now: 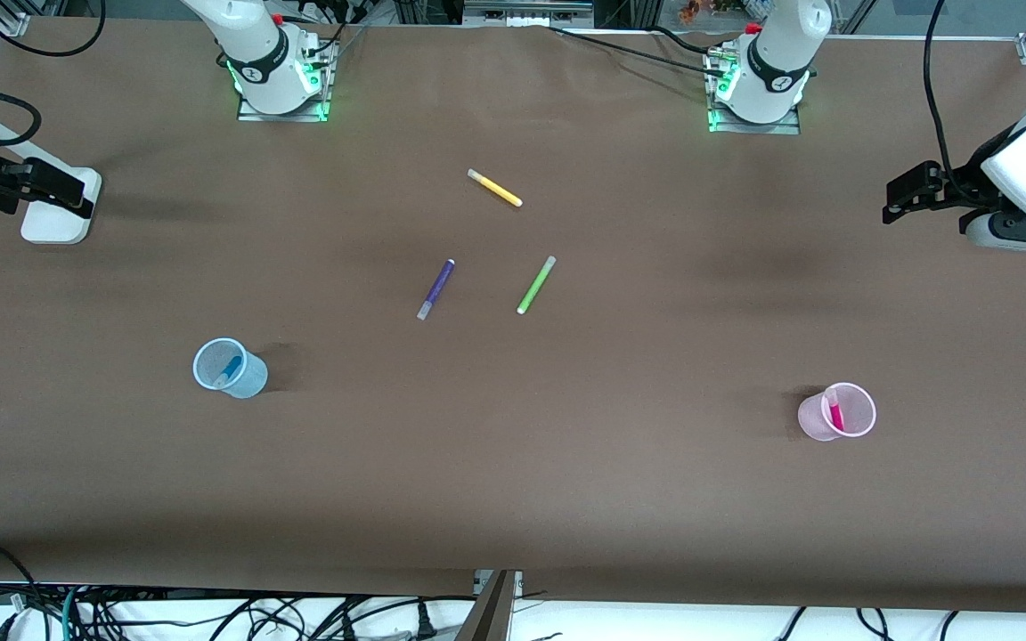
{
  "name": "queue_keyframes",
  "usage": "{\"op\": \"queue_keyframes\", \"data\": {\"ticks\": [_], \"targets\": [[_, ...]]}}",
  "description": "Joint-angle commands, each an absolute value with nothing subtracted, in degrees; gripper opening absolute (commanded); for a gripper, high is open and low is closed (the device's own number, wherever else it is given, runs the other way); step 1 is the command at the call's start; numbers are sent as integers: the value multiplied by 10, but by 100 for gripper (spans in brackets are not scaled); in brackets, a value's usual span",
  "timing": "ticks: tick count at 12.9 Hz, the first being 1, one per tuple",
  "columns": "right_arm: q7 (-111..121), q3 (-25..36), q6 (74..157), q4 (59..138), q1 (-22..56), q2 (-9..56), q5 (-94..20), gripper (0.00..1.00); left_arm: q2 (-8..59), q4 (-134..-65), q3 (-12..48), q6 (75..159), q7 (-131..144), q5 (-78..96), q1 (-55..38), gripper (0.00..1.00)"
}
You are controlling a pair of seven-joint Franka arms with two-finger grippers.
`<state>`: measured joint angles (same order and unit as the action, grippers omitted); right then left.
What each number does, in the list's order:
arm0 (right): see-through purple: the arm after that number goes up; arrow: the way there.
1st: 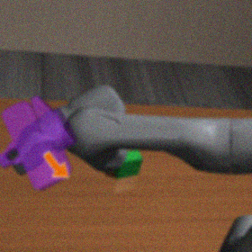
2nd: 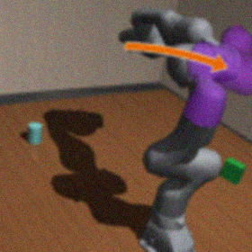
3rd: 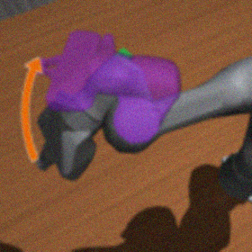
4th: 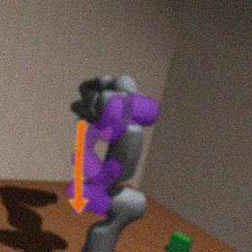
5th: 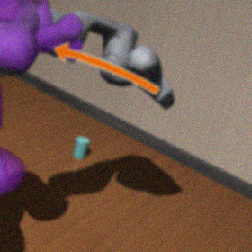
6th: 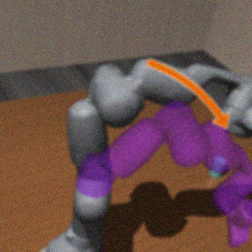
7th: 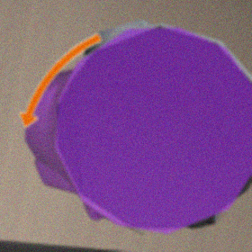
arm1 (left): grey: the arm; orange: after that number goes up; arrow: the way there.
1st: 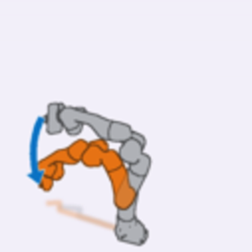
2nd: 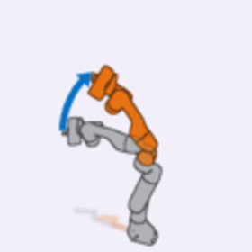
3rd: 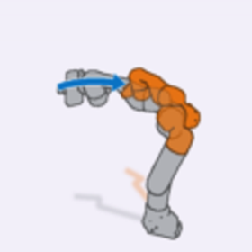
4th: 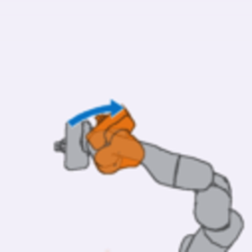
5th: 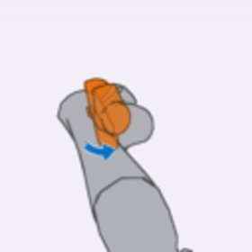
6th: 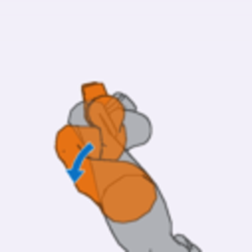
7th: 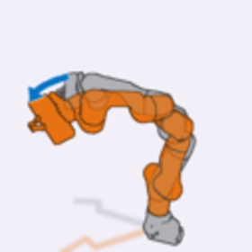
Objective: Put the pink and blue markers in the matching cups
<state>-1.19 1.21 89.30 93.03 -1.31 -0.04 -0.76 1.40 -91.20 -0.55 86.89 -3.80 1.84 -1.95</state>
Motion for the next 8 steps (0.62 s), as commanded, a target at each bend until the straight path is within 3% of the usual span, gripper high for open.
{"op": "queue_keyframes", "data": {"ticks": [1, 8], "targets": [[-17, 9, 882, 911, -12, 10, 1, 100, 4, -918, -4, 869, -34, 11, -16, 100], [-18, 10, 884, 911, -13, 10, 1, 100, 23, -896, -6, 890, -33, 11, -12, 100]]}}
